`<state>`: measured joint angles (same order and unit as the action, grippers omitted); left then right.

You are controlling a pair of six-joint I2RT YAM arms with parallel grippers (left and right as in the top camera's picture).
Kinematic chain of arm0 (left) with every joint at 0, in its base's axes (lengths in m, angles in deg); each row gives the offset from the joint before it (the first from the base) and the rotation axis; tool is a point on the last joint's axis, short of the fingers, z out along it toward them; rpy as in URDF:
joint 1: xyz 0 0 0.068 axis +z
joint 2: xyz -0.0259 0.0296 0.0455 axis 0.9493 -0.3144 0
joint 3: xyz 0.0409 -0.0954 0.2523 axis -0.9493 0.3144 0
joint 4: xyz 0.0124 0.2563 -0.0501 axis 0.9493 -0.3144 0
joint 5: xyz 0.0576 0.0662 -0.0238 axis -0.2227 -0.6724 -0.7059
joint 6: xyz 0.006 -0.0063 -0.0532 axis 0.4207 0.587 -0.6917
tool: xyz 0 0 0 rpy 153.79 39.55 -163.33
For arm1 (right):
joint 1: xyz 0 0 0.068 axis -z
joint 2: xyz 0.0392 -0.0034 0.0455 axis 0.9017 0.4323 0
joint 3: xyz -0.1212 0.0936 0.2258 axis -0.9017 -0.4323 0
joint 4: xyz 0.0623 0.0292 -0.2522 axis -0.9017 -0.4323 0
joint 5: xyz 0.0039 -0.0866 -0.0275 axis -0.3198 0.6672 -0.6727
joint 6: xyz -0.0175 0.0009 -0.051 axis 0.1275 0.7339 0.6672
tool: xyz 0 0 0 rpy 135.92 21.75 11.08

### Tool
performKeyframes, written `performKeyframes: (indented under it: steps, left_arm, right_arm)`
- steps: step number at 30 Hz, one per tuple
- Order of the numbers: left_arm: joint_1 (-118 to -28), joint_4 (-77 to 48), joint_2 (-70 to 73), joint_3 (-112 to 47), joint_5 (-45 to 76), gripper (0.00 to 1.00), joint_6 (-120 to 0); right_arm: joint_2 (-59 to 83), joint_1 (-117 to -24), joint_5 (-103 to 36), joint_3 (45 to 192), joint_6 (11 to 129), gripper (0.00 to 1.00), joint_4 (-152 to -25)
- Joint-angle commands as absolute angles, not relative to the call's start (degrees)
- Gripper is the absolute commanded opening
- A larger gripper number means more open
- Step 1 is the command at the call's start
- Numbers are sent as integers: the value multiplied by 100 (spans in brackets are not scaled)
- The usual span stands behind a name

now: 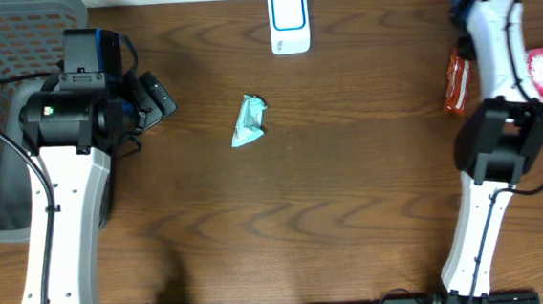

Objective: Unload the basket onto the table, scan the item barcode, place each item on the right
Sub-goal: 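Lower the orange packet beside the red wrapper and release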

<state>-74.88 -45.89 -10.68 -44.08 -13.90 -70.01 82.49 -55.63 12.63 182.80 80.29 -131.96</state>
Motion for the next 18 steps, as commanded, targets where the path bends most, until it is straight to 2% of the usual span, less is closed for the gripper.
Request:
performKeyframes:
  steps: [1, 4, 7, 9, 10, 18]
  left_arm:
    - [-7479, -4607, -1059, -4432, -1440, 98, -6925]
    - [-7479, -4607, -1059, -4432, -1440, 98, -6925]
    - [-7479, -4607, -1059, -4432, -1440, 98, -6925]
    - [-7479, -4607, -1059, -4432, -1440, 98, -6925]
    - [-7479, -4607, -1059, -4432, -1442, 98, -6925]
    - [-7479, -4607, -1059, -4432, -1440, 98, -6925]
  right_arm:
    - [8026, -5343, 212, 18299, 7732, 10, -13226]
    - [8026, -5185, -405, 18299, 7732, 19, -13222]
    - [8026, -5146, -691, 18299, 7752, 42, -13226]
    - [8017, -5146, -623, 18304, 7758, 63, -13292]
    - [8009, -5146, -584, 18317, 7756, 87, -13342]
    - [7067, -5216, -678, 18319, 7717, 88, -13493]
